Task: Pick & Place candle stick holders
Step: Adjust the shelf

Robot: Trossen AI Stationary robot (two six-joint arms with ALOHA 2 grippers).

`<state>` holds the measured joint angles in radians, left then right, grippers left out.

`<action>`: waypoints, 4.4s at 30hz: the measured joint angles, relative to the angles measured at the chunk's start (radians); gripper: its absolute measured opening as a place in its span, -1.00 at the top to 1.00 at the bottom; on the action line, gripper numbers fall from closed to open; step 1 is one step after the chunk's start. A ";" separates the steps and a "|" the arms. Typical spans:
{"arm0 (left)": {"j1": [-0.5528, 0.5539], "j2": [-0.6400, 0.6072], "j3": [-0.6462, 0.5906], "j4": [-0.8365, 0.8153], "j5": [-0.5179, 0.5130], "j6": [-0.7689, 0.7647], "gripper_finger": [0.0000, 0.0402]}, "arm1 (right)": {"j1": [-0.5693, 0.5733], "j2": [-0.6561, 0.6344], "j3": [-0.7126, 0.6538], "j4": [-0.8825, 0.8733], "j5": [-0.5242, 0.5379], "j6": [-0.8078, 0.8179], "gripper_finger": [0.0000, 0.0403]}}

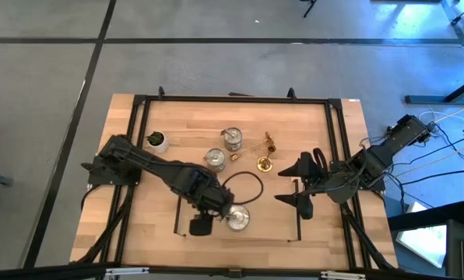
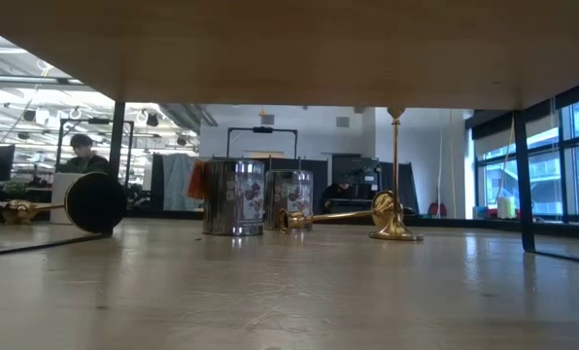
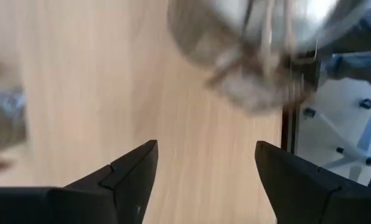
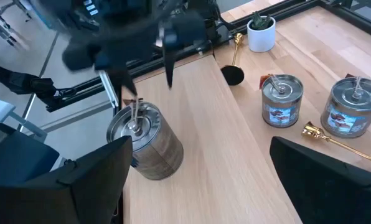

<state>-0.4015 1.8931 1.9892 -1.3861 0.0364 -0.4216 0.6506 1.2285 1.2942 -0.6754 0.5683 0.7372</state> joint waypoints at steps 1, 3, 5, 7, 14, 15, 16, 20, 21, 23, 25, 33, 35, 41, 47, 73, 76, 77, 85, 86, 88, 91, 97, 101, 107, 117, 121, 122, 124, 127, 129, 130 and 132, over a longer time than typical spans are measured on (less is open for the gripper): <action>0.000 -0.010 0.001 -0.028 -0.003 -0.008 -0.35 | 0.000 0.000 0.000 0.000 -0.005 0.000 -0.90; 0.000 -0.027 0.001 -0.093 -0.019 -0.024 -0.37 | 0.000 0.000 0.000 0.003 -0.018 0.000 -0.90; 0.000 -0.041 0.001 -0.156 -0.045 -0.045 -0.38 | 0.000 0.000 0.000 0.012 -0.030 0.000 -0.90; 0.003 -0.058 0.000 -0.193 -0.094 -0.072 -0.39 | 0.000 0.000 0.000 0.040 -0.033 0.005 -0.90; 0.050 -0.109 -0.003 -0.155 -0.307 -0.178 -0.39 | 0.000 0.000 0.000 0.275 -0.083 -0.027 -0.90; 0.061 -0.114 -0.003 -0.153 -0.338 -0.200 -0.39 | -0.002 0.000 0.000 0.309 -0.106 -0.055 -0.90; 0.074 -0.119 -0.003 -0.154 -0.367 -0.223 -0.39 | -0.006 0.000 0.000 0.341 -0.132 -0.087 -0.90; 0.146 -0.131 -0.003 -0.141 -0.453 -0.314 -0.39 | -0.013 0.000 0.000 0.452 -0.220 -0.193 -0.90; 0.166 -0.131 -0.003 -0.128 -0.462 -0.326 -0.39 | -0.014 0.000 0.000 0.465 -0.243 -0.209 -0.90; 0.207 -0.131 -0.003 -0.119 -0.464 -0.345 -0.39 | -0.014 0.000 0.000 0.469 -0.281 -0.230 -0.90; 0.250 -0.134 -0.003 -0.095 -0.441 -0.354 -0.39 | -0.014 0.000 0.000 0.461 -0.308 -0.229 -0.90; 0.390 -0.134 -0.003 0.009 -0.358 -0.292 -0.39 | -0.059 -0.096 0.001 0.288 -0.385 -0.213 -0.90; 0.413 -0.134 -0.003 0.021 -0.359 -0.291 -0.39 | -0.075 -0.139 0.002 0.242 -0.385 -0.271 -0.90; 0.458 -0.134 -0.003 0.082 -0.360 -0.289 -0.39 | -0.098 -0.229 0.002 0.178 -0.377 -0.398 -0.90; 0.498 -0.134 -0.003 0.160 -0.363 -0.279 -0.39 | -0.153 -0.320 0.003 0.068 -0.031 -0.520 -0.90; 0.555 -0.133 -0.004 0.197 -0.245 -0.086 -0.39 | -1.001 -0.040 0.156 -0.067 -0.439 -0.618 -0.75; 0.555 -0.133 -0.004 0.179 -0.235 -0.045 -0.39 | -1.072 0.057 0.157 -0.067 -0.592 -0.716 -0.74; 0.555 -0.133 -0.004 0.169 -0.231 -0.032 -0.39 | -1.087 0.089 0.157 -0.066 -0.648 -0.755 -0.74; 0.555 -0.133 -0.004 0.097 -0.219 0.020 -0.39 | -1.108 0.326 0.157 -0.141 -0.806 -0.956 -0.74; 0.555 -0.133 -0.004 0.094 -0.217 0.021 -0.39 | -1.106 0.351 0.157 -0.139 -0.806 -0.963 -0.74; 0.555 -0.133 -0.004 0.094 -0.216 0.025 -0.39 | -1.106 0.394 0.157 -0.135 -0.805 -0.970 -0.74; 0.549 -0.133 -0.004 0.093 -0.217 0.032 -0.39 | -1.106 0.448 0.157 -0.128 -0.795 -0.971 -0.74; 0.538 -0.133 -0.004 0.090 -0.216 0.042 -0.39 | -1.102 0.521 0.157 -0.156 -0.761 -0.996 -0.74; 0.539 -0.133 -0.004 0.082 -0.216 0.042 -0.39 | -1.083 0.552 0.157 -0.189 -0.768 -1.013 -0.71; 0.539 -0.133 -0.004 0.081 -0.216 0.042 -0.39 | -1.041 0.581 0.157 -0.206 -0.754 -1.056 -0.56; 0.539 -0.133 -0.004 0.073 -0.207 0.060 -0.39 | -0.979 0.645 0.157 -0.192 -0.665 -1.123 -0.19; 0.539 -0.133 -0.004 0.073 -0.206 0.060 -0.39 | -0.976 0.665 0.157 -0.178 -0.665 -1.123 -0.09; 0.539 -0.133 -0.004 0.073 -0.206 0.061 -0.39 | -0.976 0.667 0.157 -0.175 -0.665 -1.123 -0.07; 0.539 -0.133 -0.004 0.073 -0.206 0.061 -0.39 | -0.977 0.670 0.157 -0.171 -0.665 -1.123 -0.05; 0.539 -0.133 -0.004 0.071 -0.206 0.061 -0.39 | -0.979 0.676 0.157 -0.162 -0.668 -1.142 -0.04; 0.539 -0.133 -0.004 0.068 -0.206 0.062 -0.39 | -0.980 0.679 0.157 -0.167 -0.672 -1.149 -0.04; 0.539 -0.133 -0.004 0.068 -0.206 0.062 -0.39 | -0.980 0.683 0.157 -0.165 -0.673 -1.150 -0.04; 0.539 -0.133 -0.004 0.068 -0.205 0.066 -0.39 | -0.980 0.691 0.158 -0.168 -0.676 -1.157 -0.04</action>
<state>0.1371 1.7603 1.9850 -1.3183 -0.1689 -0.3555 -0.3294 1.9193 1.4521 -0.8434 -0.1074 -0.4197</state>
